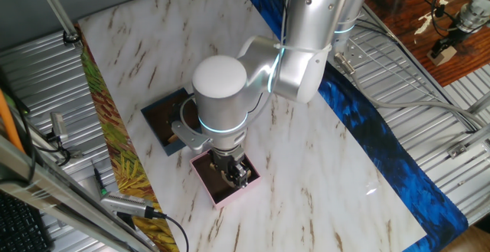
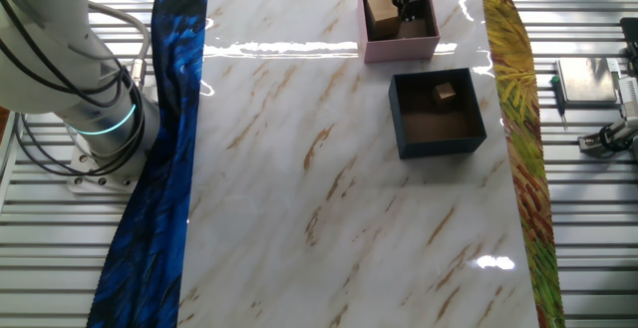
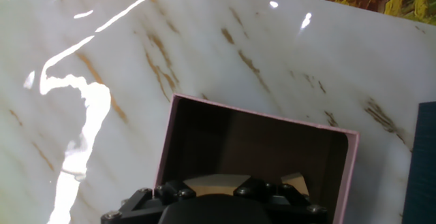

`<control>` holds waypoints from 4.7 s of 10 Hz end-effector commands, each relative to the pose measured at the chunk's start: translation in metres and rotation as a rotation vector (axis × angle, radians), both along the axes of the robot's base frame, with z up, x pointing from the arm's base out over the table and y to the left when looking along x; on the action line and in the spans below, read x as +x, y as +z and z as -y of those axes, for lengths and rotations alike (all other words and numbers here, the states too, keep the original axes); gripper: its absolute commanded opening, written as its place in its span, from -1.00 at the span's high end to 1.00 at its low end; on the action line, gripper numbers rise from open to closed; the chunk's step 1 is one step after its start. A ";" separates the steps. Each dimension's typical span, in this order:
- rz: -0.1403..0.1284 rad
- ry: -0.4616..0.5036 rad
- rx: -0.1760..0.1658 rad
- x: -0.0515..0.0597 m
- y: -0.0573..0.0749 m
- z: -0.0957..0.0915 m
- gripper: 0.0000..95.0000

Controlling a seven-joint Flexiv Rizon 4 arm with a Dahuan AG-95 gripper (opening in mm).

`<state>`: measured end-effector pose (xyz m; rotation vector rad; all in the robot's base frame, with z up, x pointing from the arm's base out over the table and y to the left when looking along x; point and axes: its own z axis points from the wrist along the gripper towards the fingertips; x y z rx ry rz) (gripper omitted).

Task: Move an object from one box to another

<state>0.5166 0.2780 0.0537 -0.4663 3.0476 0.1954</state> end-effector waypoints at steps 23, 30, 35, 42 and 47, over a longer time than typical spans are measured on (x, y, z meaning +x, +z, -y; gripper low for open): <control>-0.021 0.012 -0.036 0.000 0.000 0.000 1.00; 0.013 0.034 -0.019 0.000 0.000 0.000 1.00; 0.016 0.058 -0.024 0.000 0.000 0.000 -0.20; 0.032 0.054 -0.018 0.000 0.000 0.000 -0.20; 0.049 0.052 0.007 0.000 0.000 0.000 -0.60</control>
